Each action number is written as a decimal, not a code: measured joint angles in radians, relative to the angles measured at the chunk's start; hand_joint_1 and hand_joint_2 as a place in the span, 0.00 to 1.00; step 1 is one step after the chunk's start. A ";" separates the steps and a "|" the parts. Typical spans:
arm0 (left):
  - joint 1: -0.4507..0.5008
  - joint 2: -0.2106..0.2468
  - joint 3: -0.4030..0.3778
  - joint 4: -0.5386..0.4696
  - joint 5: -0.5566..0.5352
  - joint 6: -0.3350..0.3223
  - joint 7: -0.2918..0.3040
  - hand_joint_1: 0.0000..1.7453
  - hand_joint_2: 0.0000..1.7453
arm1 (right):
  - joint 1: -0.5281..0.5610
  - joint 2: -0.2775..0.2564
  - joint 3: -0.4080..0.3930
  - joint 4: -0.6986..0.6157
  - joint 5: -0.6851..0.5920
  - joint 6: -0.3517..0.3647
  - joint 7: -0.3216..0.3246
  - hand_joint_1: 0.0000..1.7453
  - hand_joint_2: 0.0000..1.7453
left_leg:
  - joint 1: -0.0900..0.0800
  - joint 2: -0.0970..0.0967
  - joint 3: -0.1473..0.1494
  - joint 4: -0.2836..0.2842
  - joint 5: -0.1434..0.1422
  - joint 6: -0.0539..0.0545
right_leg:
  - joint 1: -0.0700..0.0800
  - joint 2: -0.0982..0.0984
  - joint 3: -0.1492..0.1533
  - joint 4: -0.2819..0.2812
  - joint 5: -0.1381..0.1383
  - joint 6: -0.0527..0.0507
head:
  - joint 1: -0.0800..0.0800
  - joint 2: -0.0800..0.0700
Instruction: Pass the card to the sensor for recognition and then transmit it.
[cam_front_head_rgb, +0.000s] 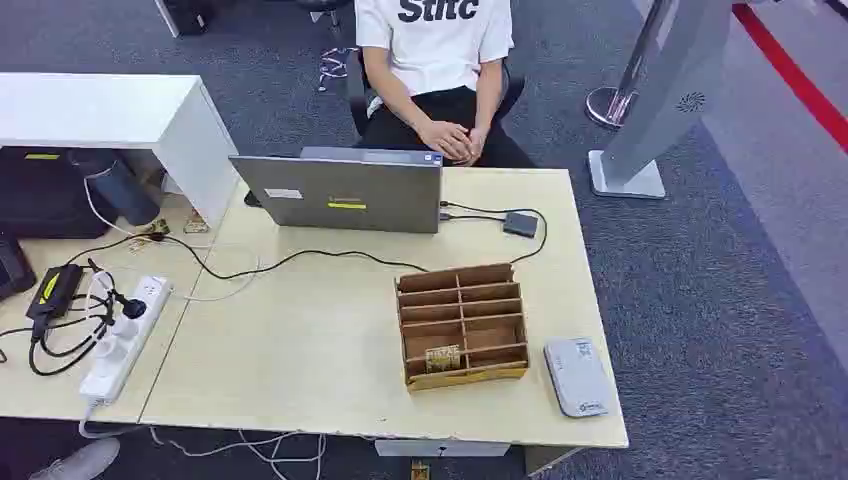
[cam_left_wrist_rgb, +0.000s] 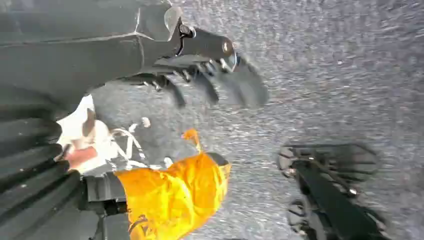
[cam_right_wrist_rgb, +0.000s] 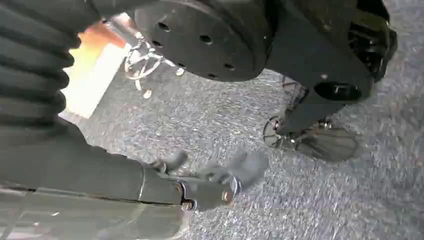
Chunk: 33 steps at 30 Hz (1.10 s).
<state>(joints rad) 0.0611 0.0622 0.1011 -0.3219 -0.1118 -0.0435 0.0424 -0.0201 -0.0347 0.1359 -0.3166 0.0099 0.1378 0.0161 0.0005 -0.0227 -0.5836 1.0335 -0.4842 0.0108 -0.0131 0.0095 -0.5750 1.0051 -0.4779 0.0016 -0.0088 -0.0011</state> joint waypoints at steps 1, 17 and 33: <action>-0.007 0.005 0.009 0.011 -0.014 -0.011 0.016 0.00 1.00 | -0.010 -0.006 0.014 0.012 -0.001 0.014 0.010 0.00 1.00 | 0.000 0.000 0.000 0.000 0.000 0.000 | 0.000 0.000 0.000 0.000 0.000 0.000 | 0.000 0.000; -0.060 0.024 0.074 0.090 -0.170 -0.040 0.057 0.00 1.00 | -0.106 -0.055 0.074 0.093 -0.086 -0.028 -0.006 0.00 1.00 | -0.001 0.000 0.000 0.000 -0.001 0.002 | 0.000 0.000 0.001 0.000 0.000 0.000 | 0.000 0.000; -0.058 0.026 0.094 0.106 -0.170 -0.019 0.093 0.00 1.00 | -0.096 -0.057 -0.538 0.058 -0.683 -0.119 -0.119 0.00 1.00 | -0.001 0.000 0.000 0.000 -0.002 0.002 | 0.000 -0.001 0.000 -0.001 -0.001 0.001 | 0.000 0.000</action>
<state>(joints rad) 0.0033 0.0877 0.1953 -0.2155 -0.2819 -0.0622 0.1350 -0.1162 -0.0919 -0.4018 -0.2583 -0.6730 0.0183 -0.1026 -0.0003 -0.0232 -0.5839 1.0336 -0.4864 0.0129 -0.0136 0.0090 -0.5746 1.0044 -0.4791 0.0031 -0.0088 -0.0011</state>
